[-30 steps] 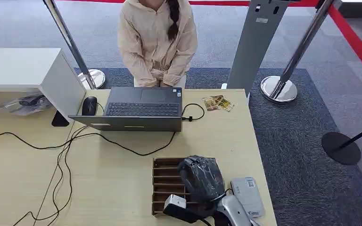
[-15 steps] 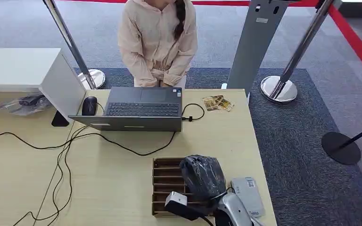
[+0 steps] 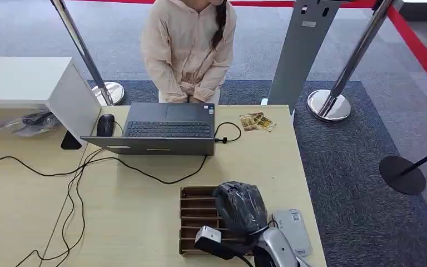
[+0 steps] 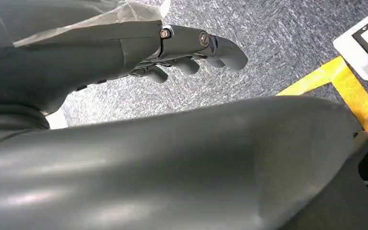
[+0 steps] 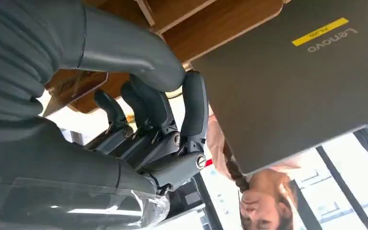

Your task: Pass the card to the sensor for recognition and then transmit it.

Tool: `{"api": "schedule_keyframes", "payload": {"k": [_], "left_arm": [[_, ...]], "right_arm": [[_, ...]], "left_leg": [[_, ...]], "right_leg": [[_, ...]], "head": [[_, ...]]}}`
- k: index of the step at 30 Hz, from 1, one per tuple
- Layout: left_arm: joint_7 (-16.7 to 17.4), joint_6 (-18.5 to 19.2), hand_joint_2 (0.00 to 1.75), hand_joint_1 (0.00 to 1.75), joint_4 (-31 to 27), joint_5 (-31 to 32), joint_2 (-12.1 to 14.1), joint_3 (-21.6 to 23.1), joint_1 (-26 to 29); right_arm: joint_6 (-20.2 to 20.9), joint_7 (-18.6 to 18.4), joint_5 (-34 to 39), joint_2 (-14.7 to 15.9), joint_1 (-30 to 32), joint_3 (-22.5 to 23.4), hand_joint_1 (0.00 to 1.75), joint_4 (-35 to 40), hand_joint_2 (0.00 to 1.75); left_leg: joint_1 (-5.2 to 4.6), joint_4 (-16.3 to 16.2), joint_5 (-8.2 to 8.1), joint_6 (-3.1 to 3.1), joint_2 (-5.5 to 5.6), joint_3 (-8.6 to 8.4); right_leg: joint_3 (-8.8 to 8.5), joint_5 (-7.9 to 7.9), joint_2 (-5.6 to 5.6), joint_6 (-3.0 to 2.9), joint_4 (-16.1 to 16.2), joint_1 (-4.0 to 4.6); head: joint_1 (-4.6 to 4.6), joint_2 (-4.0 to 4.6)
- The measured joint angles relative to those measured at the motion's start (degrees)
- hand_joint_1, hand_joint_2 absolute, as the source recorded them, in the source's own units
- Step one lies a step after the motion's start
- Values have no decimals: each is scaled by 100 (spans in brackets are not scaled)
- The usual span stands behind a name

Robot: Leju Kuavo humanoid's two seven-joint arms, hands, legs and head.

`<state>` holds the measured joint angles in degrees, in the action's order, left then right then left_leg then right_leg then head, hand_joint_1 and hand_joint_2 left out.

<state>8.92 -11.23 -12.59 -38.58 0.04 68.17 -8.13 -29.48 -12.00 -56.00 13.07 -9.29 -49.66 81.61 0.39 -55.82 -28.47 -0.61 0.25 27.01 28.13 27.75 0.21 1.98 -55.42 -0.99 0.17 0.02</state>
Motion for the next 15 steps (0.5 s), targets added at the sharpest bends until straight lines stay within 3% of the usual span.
{"api": "schedule_keyframes", "payload": {"k": [9,14,15], "left_arm": [[-37,-2,0,0,0,-18,-2,4,0],[-37,-9,0,0,0,-20,-4,9,0],[-40,-9,0,0,0,-20,-4,11,-1]], "right_arm": [[-247,-7,-236,-11,-16,144,154,74,175],[-254,-7,-328,-35,-52,243,138,177,175],[-252,-7,-335,-37,-60,256,70,190,175]], "left_leg": [[0,0,0,0,0,0],[0,0,0,0,0,-1],[0,0,0,0,0,-1]], "right_leg": [[-1,0,0,0,-1,0],[-1,0,0,0,-1,0],[0,0,0,0,-1,0]], "head": [[-2,0],[0,0],[-2,0]]}}
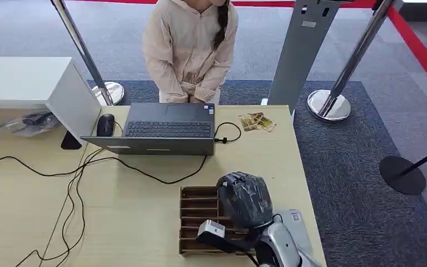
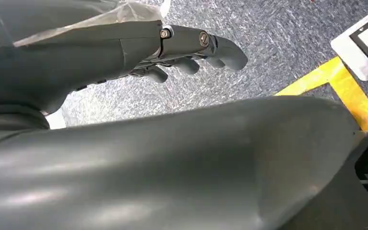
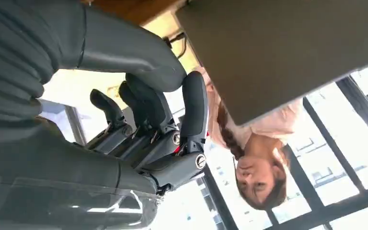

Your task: Pass the card to the sensor for recognition and then transmit it.

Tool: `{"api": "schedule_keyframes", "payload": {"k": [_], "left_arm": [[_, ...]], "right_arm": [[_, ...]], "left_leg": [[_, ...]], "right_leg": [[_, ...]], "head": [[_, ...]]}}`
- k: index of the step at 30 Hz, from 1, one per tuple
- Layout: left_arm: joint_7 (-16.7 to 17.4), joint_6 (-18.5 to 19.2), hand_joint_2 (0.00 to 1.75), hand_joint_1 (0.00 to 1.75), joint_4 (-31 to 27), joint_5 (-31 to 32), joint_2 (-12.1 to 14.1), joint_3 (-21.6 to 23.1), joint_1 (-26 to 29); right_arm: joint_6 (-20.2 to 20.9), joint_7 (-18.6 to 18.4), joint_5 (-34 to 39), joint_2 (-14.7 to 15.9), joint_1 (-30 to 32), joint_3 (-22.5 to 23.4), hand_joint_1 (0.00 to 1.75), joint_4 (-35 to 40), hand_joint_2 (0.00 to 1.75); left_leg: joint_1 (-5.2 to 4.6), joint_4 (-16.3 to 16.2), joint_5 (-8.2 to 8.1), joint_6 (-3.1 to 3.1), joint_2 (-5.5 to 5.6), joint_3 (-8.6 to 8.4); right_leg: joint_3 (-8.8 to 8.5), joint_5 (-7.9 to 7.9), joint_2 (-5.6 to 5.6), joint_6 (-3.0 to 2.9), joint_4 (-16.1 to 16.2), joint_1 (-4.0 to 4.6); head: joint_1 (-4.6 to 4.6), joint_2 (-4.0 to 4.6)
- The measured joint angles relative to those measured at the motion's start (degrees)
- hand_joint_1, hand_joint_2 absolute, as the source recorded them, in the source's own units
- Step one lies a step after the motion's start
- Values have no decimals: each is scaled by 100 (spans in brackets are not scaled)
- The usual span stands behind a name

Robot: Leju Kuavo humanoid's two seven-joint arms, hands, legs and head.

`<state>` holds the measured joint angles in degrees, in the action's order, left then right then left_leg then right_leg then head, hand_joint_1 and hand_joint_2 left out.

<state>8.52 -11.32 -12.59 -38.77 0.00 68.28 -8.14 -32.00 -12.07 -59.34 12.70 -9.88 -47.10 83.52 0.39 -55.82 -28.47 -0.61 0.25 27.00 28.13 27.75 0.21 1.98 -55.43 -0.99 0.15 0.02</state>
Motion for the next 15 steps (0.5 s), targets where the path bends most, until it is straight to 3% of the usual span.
{"api": "schedule_keyframes", "payload": {"k": [1,2,3,8,15], "left_arm": [[-2,0,0,0,0,0,0,2,0],[-4,-2,0,0,0,-9,0,9,0],[-7,-4,0,0,0,-22,0,18,0],[-15,-7,0,0,0,-55,0,74,-1],[-59,-7,0,0,0,-105,0,94,-2]], "right_arm": [[2,0,-9,-4,-2,17,42,17,175],[13,-2,-17,-7,-5,24,42,37,175],[31,0,-31,-7,-10,31,0,46,175],[230,0,-44,-7,-11,59,0,72,175],[811,90,188,9,-11,46,0,120,175]], "left_leg": [[0,0,0,0,0,0],[0,0,0,0,0,0],[0,0,0,0,0,0],[0,0,0,0,0,0],[0,0,0,0,0,0]], "right_leg": [[0,0,0,0,0,0],[0,0,0,0,0,0],[0,0,0,0,0,0],[0,0,0,0,0,0],[1,0,0,0,0,0]], "head": [[2,0],[0,0],[2,0],[2,0],[2,0]]}}
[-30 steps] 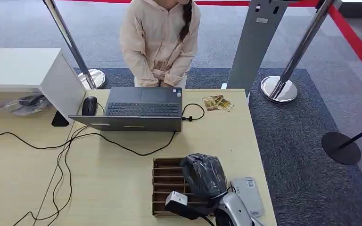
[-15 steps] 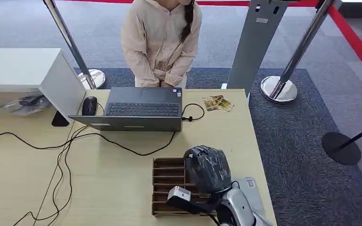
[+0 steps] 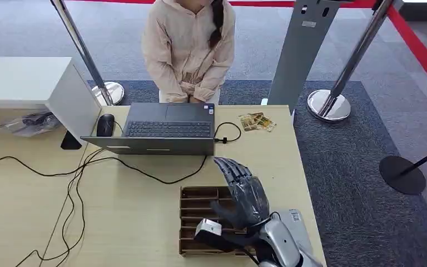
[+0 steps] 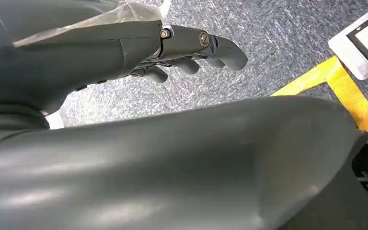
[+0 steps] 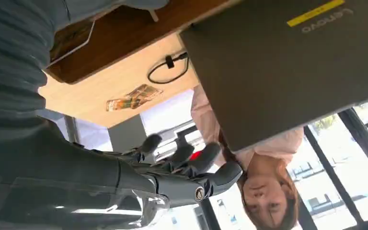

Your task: Pass the card to the sensor for recognition and then transmit it.

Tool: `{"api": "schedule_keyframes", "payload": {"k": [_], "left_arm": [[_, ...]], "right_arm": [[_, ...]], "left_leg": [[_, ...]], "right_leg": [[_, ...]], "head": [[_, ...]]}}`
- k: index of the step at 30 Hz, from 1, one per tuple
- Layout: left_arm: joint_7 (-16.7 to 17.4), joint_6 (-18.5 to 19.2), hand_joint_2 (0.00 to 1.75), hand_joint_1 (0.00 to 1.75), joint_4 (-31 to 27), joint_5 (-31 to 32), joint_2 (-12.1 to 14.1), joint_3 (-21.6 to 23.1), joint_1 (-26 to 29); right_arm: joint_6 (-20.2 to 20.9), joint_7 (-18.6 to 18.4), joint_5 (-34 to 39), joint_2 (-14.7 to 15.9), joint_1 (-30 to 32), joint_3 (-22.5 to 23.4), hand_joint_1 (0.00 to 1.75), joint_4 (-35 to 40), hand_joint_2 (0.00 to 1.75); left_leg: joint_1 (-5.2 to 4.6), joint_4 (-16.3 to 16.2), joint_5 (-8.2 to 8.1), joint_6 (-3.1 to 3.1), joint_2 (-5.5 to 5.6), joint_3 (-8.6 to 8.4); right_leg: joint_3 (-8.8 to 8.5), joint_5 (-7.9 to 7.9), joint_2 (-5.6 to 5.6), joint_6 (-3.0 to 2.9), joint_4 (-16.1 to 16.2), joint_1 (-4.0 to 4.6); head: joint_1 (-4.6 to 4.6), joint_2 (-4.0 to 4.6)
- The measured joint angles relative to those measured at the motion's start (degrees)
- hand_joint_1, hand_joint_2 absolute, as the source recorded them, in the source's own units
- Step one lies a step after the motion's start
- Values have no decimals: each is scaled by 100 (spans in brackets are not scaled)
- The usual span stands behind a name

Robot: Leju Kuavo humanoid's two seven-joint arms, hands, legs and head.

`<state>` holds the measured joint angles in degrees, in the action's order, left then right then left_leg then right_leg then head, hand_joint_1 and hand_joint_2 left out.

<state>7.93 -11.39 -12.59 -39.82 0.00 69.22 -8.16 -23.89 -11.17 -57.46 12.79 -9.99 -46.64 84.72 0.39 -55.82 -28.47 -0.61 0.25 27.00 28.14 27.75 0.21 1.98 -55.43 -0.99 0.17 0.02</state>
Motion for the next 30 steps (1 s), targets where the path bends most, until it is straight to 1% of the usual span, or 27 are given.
{"api": "schedule_keyframes", "payload": {"k": [7,18,27,30], "left_arm": [[-4,0,0,0,0,-13,0,33,-1],[-11,0,0,0,0,-15,4,39,-4],[-42,0,0,0,0,-74,22,39,-5],[-44,2,0,0,0,-81,35,39,-5]], "right_arm": [[151,42,83,76,1,-24,0,63,175],[160,28,140,223,15,-31,0,114,175],[166,-210,-118,339,18,-24,0,114,175],[236,-264,-175,398,21,-20,0,151,175]], "left_leg": [[0,0,0,0,0,1],[0,0,0,0,0,0],[0,0,0,0,0,0],[0,0,0,0,0,0]], "right_leg": [[1,0,0,0,0,0],[1,0,0,0,0,0],[1,0,0,0,0,0],[1,0,0,0,0,0]], "head": [[0,0],[-2,0],[0,0],[-2,-2]]}}
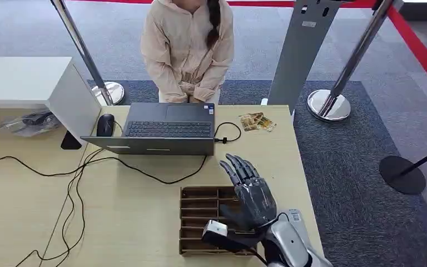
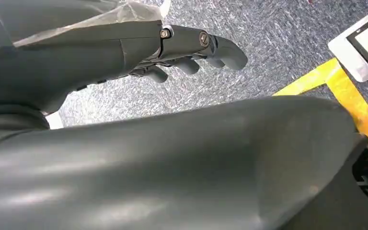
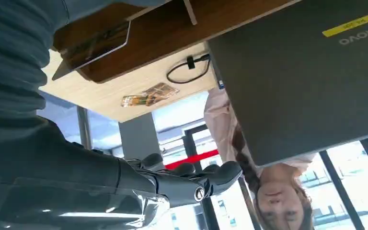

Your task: Pass the card to the sensor for recognition and then transmit it.

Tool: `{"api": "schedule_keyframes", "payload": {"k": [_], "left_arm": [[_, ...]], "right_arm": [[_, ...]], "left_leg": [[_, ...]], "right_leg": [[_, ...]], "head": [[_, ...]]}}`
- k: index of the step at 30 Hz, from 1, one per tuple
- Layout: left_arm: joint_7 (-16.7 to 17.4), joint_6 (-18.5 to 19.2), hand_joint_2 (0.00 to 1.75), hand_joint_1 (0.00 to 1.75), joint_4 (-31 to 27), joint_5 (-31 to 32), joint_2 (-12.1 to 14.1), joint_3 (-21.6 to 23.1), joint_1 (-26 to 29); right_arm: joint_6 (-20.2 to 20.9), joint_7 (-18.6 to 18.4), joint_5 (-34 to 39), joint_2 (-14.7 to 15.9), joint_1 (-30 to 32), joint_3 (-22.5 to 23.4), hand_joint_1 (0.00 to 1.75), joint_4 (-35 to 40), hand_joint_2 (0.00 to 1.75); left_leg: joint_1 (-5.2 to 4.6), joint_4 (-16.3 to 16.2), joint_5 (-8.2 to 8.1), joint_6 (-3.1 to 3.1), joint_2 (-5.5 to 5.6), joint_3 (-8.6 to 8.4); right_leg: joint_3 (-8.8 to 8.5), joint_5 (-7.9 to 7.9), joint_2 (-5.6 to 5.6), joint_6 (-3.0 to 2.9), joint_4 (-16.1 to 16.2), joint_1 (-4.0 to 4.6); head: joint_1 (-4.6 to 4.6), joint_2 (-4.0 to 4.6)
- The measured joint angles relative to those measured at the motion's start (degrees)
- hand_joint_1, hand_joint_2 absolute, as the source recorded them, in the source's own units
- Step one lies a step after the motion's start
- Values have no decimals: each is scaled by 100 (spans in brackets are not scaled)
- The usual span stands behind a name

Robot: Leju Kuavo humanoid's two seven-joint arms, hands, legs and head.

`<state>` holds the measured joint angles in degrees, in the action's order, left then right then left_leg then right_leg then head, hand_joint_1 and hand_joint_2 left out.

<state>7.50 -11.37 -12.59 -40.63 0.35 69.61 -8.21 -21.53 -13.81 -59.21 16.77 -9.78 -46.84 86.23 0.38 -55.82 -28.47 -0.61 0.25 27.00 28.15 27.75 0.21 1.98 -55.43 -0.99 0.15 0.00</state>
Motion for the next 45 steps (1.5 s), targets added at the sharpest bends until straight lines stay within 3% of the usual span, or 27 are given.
{"api": "schedule_keyframes", "payload": {"k": [10,15,17,18,22,23,28,45], "left_arm": [[-15,7,0,0,0,-44,22,0,1],[-22,9,0,0,0,-63,31,0,0],[-31,13,0,0,0,-70,42,0,1],[-31,13,0,0,0,-70,46,0,0],[-33,13,0,0,0,-74,57,0,0],[-33,13,0,0,0,-76,57,0,-1],[-35,13,0,0,0,-76,61,0,-2],[-144,15,0,0,0,-118,68,0,-4]], "right_arm": [[299,-135,-201,260,44,46,0,142,175],[426,-177,-256,385,71,68,14,214,175],[463,-190,-278,424,85,85,37,243,175],[474,-194,-286,446,85,87,37,247,175],[516,-208,-299,511,106,105,140,293,175],[520,-212,-299,525,109,107,145,295,175],[524,-218,-299,573,119,122,152,326,175],[599,-234,-306,636,139,136,141,404,175]], "left_leg": [[0,0,0,0,0,0],[0,0,0,0,0,0],[0,0,0,0,0,0],[0,0,0,0,0,0],[0,0,0,0,0,0],[0,0,0,0,0,0],[0,0,0,0,0,0],[0,0,0,0,0,0]], "right_leg": [[0,0,0,0,0,0],[0,0,0,0,0,0],[0,0,0,0,0,0],[0,0,0,0,0,0],[0,0,0,0,0,0],[0,0,0,0,0,0],[0,0,0,0,0,0],[0,0,0,0,0,0]], "head": [[2,2],[2,2],[0,0],[0,2],[2,0],[2,2],[2,2],[2,2]]}}
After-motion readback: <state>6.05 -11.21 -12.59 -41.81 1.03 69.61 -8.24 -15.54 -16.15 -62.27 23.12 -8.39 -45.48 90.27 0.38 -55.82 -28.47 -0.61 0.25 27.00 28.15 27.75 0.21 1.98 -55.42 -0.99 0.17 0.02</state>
